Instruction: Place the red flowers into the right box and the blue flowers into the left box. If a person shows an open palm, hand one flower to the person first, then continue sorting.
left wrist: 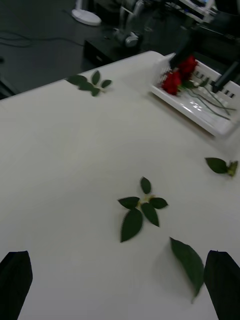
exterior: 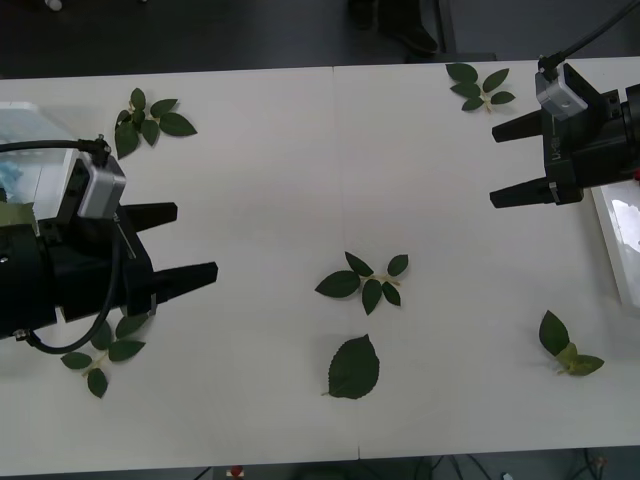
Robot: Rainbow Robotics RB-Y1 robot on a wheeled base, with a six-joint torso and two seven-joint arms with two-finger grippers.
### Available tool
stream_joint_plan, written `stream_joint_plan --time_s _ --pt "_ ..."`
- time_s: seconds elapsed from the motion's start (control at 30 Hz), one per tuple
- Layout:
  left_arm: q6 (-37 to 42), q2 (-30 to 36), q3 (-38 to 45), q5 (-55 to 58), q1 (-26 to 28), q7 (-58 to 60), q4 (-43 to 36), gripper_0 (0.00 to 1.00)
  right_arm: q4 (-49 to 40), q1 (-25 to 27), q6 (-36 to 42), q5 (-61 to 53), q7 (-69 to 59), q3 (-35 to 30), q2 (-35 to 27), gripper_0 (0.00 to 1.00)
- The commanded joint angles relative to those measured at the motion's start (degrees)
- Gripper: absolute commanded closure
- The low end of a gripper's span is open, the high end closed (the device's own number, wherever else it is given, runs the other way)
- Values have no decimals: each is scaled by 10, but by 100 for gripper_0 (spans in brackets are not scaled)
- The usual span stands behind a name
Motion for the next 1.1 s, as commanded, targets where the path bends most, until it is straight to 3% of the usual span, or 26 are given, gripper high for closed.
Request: stream_joint_plan --time_s 0.03,0.27,0.43,0.63,0.77,0.97,1.1 --pt "152 -29 70 103 -37 -153 38 0 -16 4 2 1 -5 -8 -26 0" --pt "291 -95 103 212 -70 -317 140 0 -16 4 2 1 -5 -8 -26 0" --pt "258 -101 46 271 -63 -320 193 0 -16 4 2 1 -5 -8 -26 0" --pt "135 -34 -58 336 -59 -320 167 0 -16 4 2 1 -5 -8 -26 0" --pt "72 62 -101 386 -81 -320 131 0 -16 4 2 1 -5 -8 -26 0" --pt "59 145 -115 431 -104 -320 126 0 -16 4 2 1 -5 -8 -26 0" --pt "58 156 -114 439 -127 -320 153 0 -16 4 2 1 -5 -8 -26 0"
